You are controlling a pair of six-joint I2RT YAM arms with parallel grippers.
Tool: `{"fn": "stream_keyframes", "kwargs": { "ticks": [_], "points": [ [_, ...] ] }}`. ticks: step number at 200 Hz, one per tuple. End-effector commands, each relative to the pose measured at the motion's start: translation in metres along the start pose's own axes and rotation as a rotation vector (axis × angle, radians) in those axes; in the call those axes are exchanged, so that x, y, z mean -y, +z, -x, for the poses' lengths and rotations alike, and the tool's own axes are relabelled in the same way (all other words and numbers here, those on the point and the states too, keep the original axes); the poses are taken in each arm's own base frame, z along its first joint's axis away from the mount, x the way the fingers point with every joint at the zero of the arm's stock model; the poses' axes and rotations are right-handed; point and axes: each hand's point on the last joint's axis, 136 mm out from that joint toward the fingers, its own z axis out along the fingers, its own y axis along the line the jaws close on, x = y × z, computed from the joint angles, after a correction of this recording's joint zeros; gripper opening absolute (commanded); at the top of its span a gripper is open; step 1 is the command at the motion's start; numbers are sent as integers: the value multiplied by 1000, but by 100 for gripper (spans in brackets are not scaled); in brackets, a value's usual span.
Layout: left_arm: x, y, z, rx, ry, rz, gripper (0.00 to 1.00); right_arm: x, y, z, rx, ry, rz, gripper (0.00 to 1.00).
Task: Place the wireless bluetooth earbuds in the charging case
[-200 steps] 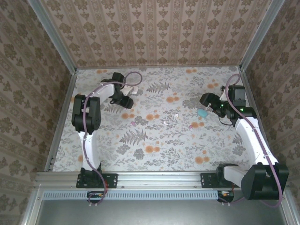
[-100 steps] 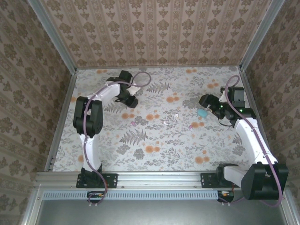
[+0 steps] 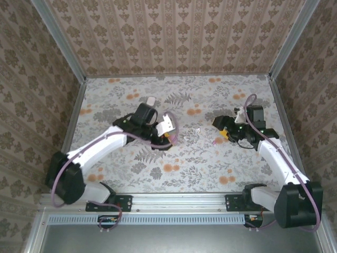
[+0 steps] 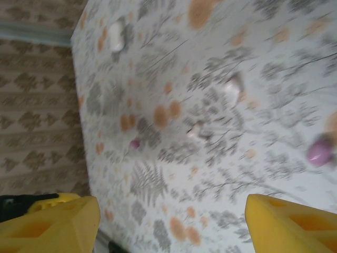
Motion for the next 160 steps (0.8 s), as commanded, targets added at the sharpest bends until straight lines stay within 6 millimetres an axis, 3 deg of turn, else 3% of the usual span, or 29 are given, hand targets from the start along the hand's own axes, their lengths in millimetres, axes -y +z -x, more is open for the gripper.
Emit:
{"fn": "stream_keyframes", "kwargs": {
  "ticks": [1, 35, 74, 119, 160],
  "points": [
    [29, -12, 35, 224, 250, -72, 39, -42, -6, -27, -73, -75, 154, 74],
    [40, -17, 37, 215, 289, -113, 39, -76, -4, -62, -165, -141, 226, 73],
    [40, -14, 40, 193, 300, -126, 40, -105, 10, -89, -245, -160, 258, 71],
    [36, -12, 42, 176, 300, -117, 40, -125, 22, -109, -320, -193, 253, 71],
    [33, -9, 43, 161, 297, -113, 40, -130, 35, -120, -360, -194, 230, 68]
  ]
}}
